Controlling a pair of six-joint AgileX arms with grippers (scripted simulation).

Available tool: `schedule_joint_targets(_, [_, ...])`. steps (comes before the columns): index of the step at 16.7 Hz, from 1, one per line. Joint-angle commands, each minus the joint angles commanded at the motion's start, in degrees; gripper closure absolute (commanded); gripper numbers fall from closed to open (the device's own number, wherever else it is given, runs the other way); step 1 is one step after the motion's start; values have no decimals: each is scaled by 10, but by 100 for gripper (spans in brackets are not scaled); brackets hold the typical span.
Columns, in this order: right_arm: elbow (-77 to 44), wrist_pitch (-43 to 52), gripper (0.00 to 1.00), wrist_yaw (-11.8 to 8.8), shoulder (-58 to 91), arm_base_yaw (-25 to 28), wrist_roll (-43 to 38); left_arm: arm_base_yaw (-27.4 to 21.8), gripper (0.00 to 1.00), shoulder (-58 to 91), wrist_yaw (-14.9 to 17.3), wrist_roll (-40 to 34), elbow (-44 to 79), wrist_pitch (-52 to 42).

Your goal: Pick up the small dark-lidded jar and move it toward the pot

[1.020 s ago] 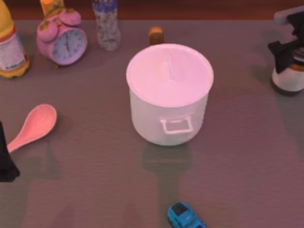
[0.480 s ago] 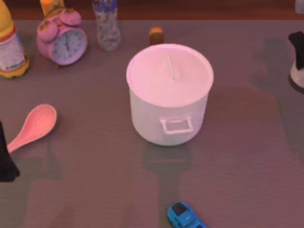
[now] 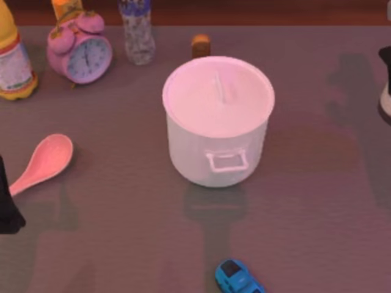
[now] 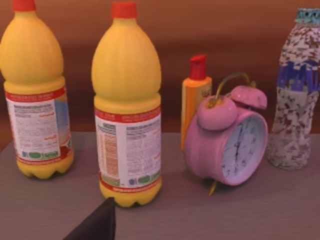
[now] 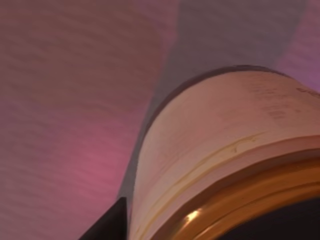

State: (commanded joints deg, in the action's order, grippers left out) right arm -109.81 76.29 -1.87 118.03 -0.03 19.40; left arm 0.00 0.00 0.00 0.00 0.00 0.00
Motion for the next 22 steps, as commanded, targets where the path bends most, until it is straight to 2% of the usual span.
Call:
schedule_joint_targets(2, [1,-2,100,1,2,5,-8,0,0,0,0,0,0,0])
schedule_joint_targets(5, [12,-16,100,6,10,33,-64,0,0,0,0,0,0,0])
schedule_joint_targets(11, [45,-72,100,25,24,121,-280,0,0,0,0,0,0,0])
schedule_joint_targets(14, [62,-92,100,32,30,156,-349,0,0,0,0,0,0,0])
schedule_joint_targets(22, [75,-107,100,32,31,164,-364,0,0,0,0,0,0,0])
